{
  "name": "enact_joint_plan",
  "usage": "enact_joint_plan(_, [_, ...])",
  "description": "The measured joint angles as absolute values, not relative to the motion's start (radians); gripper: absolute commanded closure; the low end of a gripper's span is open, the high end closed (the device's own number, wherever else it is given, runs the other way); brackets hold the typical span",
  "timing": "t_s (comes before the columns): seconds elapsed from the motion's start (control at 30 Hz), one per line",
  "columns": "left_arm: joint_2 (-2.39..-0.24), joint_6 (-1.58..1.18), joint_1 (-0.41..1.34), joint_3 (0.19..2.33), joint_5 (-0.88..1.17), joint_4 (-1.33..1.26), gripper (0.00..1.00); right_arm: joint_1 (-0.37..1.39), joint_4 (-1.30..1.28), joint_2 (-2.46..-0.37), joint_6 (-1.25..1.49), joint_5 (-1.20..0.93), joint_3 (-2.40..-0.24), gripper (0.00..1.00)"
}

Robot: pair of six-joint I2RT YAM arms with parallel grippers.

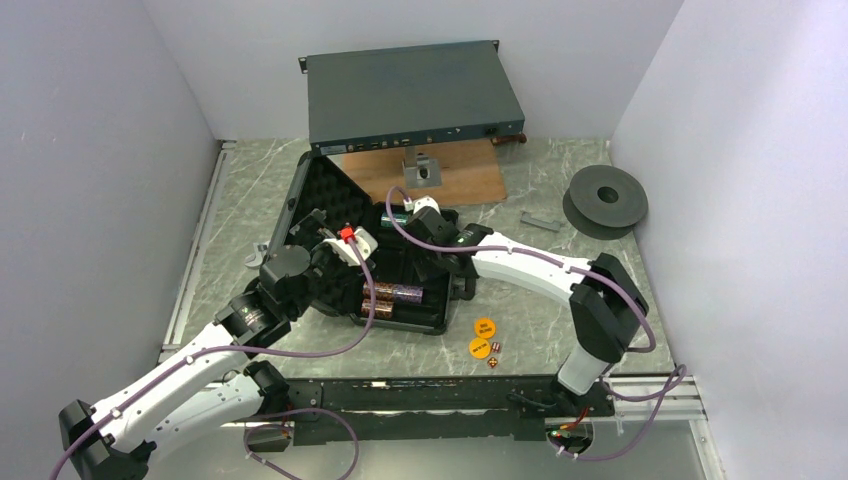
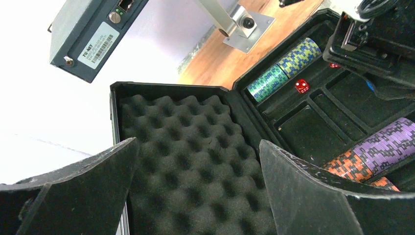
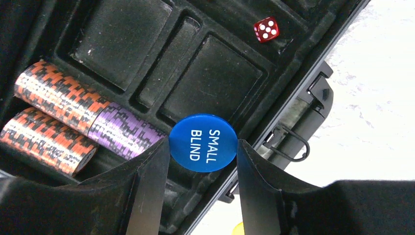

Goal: Pack up texas hold em set

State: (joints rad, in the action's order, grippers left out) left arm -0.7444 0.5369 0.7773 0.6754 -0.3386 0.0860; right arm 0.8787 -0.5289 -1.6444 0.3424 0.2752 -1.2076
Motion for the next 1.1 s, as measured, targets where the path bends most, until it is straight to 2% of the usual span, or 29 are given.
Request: enact_joint_plan(1.1, [-0.751, 0.538, 0.777, 0.675, -0.339, 0.086, 0.00, 0.818, -0.395, -1.814, 0.302, 0.201, -1.194, 0.71])
